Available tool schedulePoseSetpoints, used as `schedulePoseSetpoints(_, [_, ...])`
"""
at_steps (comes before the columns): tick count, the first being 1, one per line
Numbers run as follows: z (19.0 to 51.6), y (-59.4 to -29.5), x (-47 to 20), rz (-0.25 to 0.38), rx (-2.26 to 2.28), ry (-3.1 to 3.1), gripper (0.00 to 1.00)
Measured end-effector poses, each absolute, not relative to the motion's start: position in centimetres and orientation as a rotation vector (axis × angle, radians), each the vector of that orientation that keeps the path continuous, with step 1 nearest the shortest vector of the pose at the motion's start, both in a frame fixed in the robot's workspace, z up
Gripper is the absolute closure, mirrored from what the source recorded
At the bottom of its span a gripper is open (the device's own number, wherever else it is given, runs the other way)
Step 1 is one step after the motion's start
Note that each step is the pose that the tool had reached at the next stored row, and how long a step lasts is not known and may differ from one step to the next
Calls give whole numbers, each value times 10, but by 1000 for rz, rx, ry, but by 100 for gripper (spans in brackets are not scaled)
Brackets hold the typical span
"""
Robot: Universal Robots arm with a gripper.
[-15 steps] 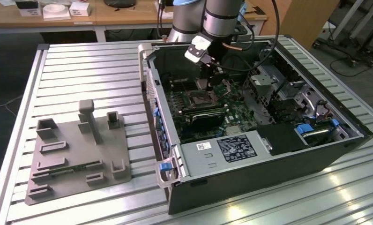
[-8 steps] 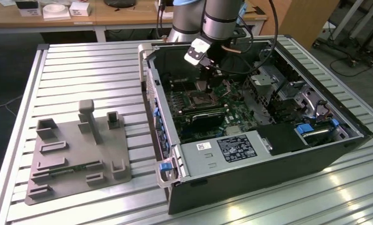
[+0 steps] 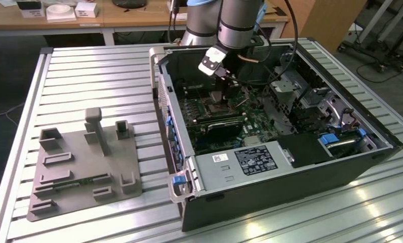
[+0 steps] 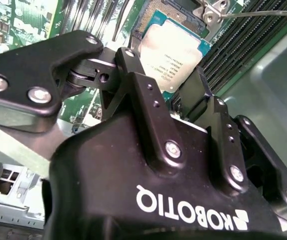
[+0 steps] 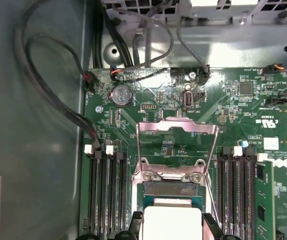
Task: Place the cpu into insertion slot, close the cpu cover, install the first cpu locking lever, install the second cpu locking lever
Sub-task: 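Place the cpu into insertion slot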
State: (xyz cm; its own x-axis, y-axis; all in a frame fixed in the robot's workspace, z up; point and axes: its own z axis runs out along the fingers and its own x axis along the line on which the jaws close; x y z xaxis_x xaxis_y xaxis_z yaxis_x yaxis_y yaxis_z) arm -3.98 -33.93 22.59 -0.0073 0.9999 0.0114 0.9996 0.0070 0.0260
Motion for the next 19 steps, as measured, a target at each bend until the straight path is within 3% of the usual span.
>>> schedulePoseSetpoints(19, [201, -337, -40, 25, 2205, 2221, 46])
